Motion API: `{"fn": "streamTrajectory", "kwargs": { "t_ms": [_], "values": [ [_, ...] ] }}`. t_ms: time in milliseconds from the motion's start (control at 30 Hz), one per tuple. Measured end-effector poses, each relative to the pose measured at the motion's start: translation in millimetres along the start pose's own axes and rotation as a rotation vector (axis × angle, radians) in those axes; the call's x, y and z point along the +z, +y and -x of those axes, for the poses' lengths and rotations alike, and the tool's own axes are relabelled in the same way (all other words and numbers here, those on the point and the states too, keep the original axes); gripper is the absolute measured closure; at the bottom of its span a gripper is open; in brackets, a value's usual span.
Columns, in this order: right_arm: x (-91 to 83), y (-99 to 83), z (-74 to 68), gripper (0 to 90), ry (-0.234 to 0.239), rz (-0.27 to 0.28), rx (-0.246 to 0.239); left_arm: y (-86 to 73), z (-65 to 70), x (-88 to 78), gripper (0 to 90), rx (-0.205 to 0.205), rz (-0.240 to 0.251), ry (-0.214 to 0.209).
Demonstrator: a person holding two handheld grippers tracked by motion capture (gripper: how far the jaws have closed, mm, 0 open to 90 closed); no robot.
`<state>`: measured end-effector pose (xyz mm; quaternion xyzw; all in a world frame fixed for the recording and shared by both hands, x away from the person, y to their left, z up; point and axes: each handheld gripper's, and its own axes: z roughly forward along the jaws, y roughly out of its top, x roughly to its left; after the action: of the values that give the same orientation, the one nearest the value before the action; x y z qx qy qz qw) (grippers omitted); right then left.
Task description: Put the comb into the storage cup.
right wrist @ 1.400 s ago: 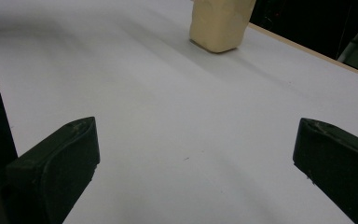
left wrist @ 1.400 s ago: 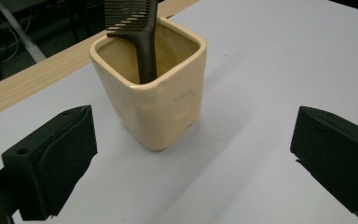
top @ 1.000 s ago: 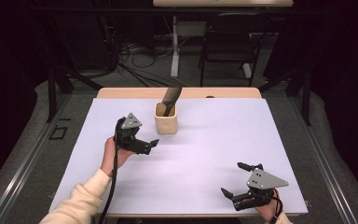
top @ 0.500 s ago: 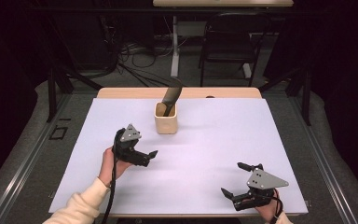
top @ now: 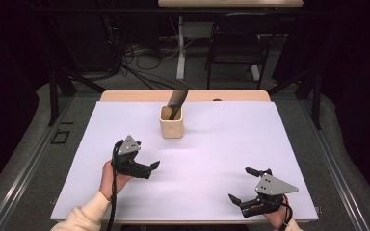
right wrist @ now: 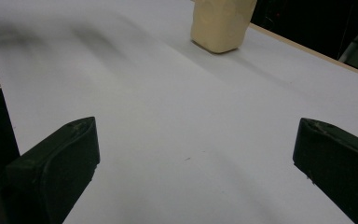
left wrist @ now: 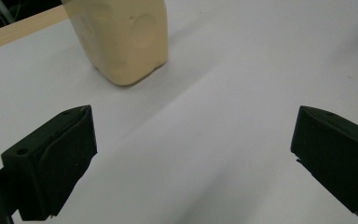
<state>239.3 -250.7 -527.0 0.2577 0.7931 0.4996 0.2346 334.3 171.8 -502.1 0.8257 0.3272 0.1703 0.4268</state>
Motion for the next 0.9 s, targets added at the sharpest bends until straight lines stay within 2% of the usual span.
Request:
{"fn": "streamTrajectory", "kwargs": {
  "t_ms": [200,367,533,900],
  "values": [
    [-1.0,0.2,-0.3,0.0,-0.004,0.001,-0.004,-12.0,6.6,-3.8,0.1,0.003,-0.001,0.012],
    [-0.9,0.3,-0.7,0.0,-0.005,0.0,-0.003,-18.3,7.2,-12.1,0.0,-0.011,0.016,0.024],
    [-0.7,0.2,-1.0,0.0,-0.006,-0.004,0.003,-25.4,8.0,-18.3,0.0,-0.024,0.025,0.015],
    [-0.3,-0.2,-0.4,0.0,-0.005,-0.008,0.003,-34.8,11.8,-28.7,0.0,-0.014,0.026,0.011]
  ]
}}
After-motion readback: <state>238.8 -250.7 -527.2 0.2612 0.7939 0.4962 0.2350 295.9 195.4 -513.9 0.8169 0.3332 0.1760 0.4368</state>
